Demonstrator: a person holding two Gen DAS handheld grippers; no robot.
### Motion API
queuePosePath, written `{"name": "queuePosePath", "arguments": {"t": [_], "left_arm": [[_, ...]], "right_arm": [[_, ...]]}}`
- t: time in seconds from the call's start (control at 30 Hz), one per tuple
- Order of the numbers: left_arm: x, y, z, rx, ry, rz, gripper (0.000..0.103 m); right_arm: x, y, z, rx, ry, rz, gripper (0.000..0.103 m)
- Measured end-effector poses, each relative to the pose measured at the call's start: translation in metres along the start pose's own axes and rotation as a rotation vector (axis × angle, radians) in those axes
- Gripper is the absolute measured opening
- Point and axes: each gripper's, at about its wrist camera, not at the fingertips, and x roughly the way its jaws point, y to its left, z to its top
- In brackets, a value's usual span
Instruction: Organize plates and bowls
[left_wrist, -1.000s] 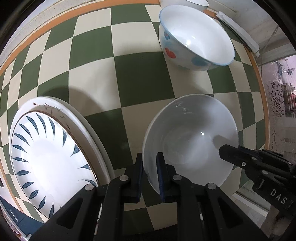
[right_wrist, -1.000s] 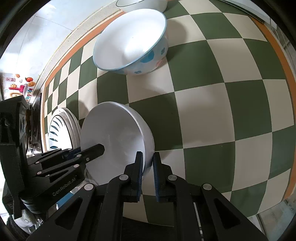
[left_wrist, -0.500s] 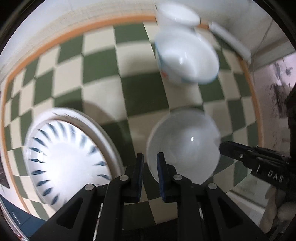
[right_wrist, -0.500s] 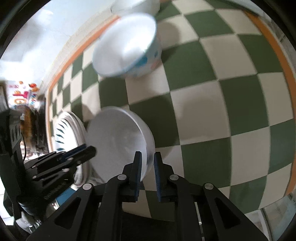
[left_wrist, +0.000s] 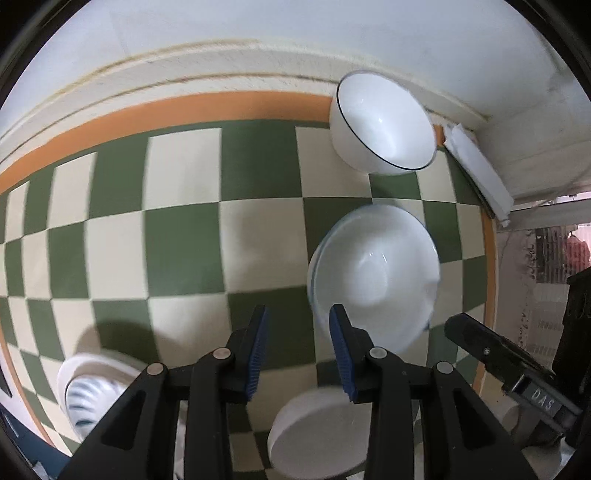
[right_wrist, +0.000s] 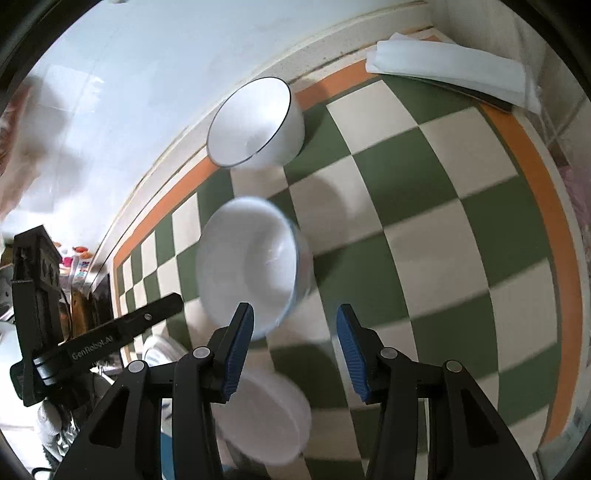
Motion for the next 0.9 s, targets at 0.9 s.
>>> {"name": "queuePosePath", "arguments": {"t": [0.9], "left_arm": [[-0.024, -0.023, -0.024, 0.161, -0.058, 0.013, 0.011]], "right_arm": [[0.016, 0.018, 0.006, -0.026, 0.023, -0.057, 0.013]]}}
